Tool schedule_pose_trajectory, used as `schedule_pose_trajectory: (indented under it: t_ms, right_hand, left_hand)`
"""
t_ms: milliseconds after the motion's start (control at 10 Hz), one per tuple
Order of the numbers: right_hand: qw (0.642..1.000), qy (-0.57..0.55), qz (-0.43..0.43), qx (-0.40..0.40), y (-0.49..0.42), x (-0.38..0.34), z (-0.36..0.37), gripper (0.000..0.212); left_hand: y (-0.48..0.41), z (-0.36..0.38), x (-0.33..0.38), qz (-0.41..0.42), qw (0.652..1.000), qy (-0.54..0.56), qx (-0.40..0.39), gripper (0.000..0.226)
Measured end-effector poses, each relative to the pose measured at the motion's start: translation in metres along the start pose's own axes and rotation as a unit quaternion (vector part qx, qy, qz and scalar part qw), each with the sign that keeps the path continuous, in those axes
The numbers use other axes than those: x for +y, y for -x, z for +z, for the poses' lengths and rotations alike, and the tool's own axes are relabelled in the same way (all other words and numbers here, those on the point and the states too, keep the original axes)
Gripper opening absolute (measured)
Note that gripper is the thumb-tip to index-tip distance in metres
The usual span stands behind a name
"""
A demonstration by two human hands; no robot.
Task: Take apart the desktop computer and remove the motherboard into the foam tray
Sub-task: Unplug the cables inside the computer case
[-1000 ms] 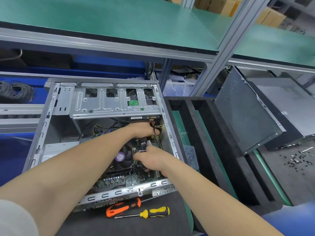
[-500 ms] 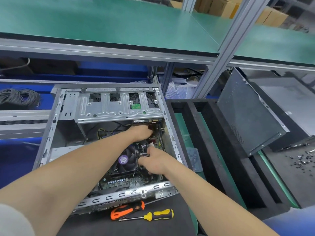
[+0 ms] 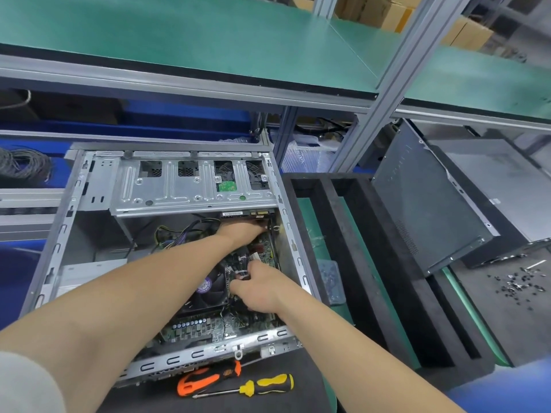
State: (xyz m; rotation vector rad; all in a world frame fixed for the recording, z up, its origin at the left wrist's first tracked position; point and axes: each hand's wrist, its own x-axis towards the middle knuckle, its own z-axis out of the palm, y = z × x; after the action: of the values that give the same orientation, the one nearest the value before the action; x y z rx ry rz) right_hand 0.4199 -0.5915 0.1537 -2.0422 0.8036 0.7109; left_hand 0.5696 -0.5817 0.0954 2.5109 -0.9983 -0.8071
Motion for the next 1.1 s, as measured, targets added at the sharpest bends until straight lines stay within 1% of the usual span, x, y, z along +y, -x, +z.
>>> schedule_pose_trajectory:
  t_ms: [100, 200, 300, 400, 500, 600, 700, 900, 1000, 1100]
  right_hand:
    - [1.0, 0.002, -0.002, 0.0, 0.001, 0.0, 0.001, 0.077]
    - [1.0, 0.005, -0.006, 0.001, 0.003, 0.0, 0.0, 0.078]
    - [1.0, 0.005, -0.006, 0.001, 0.005, -0.001, -0.001, 0.077]
    - [1.0, 0.005, -0.002, -0.004, 0.005, -0.001, -0.001, 0.077]
    - [1.0, 0.003, -0.001, -0.003, 0.005, -0.001, -0.002, 0.076]
    - [1.0, 0.006, -0.002, 0.001, 0.005, -0.001, -0.001, 0.073]
    - [1.0, 0.007, -0.005, 0.002, 0.003, -0.001, -0.001, 0.071]
    - [1.0, 0.006, -0.004, 0.002, 0.003, -0.001, -0.001, 0.076]
    - [1.0, 0.005, -0.001, -0.001, 0.003, -0.001, -0.001, 0.074]
    - [1.0, 0.004, 0.001, -0.003, 0.002, -0.001, -0.001, 0.075]
  left_hand:
    - [-0.003, -0.003, 0.0, 0.012, 0.999, 0.019, -0.041, 0.037]
    - [-0.006, -0.004, 0.002, -0.022, 0.997, 0.056, -0.053, 0.04]
    - [-0.001, -0.001, 0.0, -0.031, 0.998, 0.044, -0.037, 0.035]
    - [-0.003, 0.003, -0.007, -0.024, 0.996, 0.085, -0.011, 0.041]
    - [-0.004, 0.003, -0.006, -0.004, 0.998, 0.063, 0.004, 0.036]
    - [-0.006, 0.004, 0.001, -0.043, 0.996, 0.084, 0.01, 0.025]
    - [-0.006, 0.003, 0.006, -0.03, 0.997, 0.067, -0.026, 0.04]
    - [-0.018, 0.006, 0.01, -0.054, 0.988, 0.069, -0.131, 0.042]
    - [-0.019, 0.009, 0.005, -0.049, 0.987, 0.064, -0.139, 0.057]
    - [-0.018, 0.012, 0.007, -0.074, 0.985, 0.053, -0.147, 0.049]
